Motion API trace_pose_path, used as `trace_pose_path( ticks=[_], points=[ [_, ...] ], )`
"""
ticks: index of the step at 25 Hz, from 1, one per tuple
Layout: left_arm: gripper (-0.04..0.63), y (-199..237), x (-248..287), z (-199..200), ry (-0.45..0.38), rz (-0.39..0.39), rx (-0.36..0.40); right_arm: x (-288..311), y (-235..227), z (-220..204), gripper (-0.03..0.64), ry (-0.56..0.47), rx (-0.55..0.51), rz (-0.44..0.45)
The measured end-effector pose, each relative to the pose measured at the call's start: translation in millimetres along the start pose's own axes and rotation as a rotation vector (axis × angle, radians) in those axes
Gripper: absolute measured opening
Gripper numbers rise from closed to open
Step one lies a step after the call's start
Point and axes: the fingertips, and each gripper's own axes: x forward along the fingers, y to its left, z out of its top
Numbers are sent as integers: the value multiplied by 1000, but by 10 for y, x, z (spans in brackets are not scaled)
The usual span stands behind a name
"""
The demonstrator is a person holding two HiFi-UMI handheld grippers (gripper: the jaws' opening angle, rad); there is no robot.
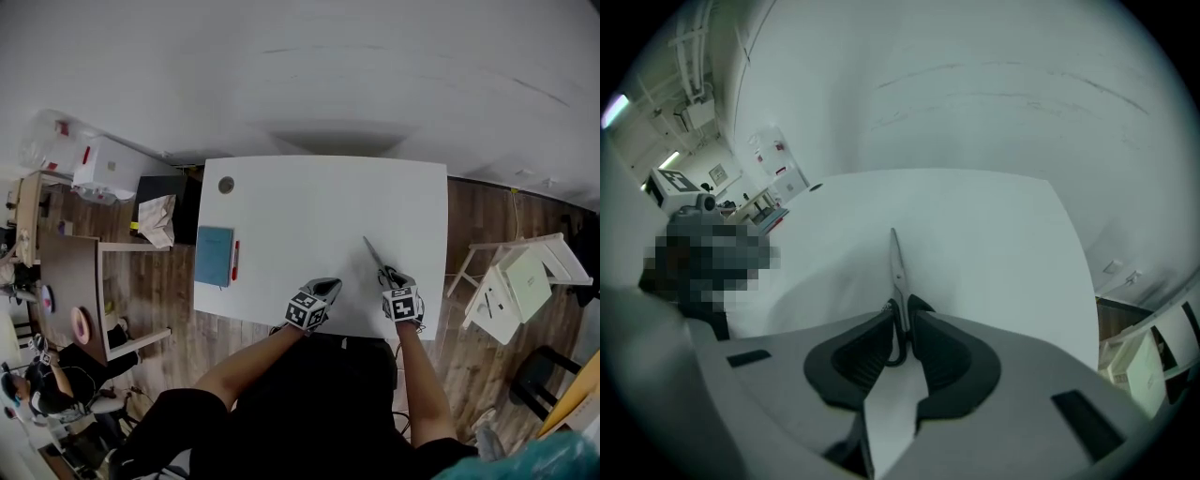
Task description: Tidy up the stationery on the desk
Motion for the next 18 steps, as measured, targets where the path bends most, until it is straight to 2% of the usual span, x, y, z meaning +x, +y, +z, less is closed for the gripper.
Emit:
trace_pose_path(
  ticks=[3, 8, 14, 18],
  points=[
    [14, 72, -29, -42, 10, 17, -11, 105, -13, 43, 99, 20, -54, 6],
    [14, 193, -123, -110, 19, 49, -20, 198, 6, -81, 104, 106, -93, 1],
    [14, 304, -198, -161, 26, 81, -46, 195, -38, -78, 103, 106, -118, -57],
    [14, 390, -226, -239, 42, 110, -40, 207, -24, -83, 97, 95, -124, -53]
  ],
)
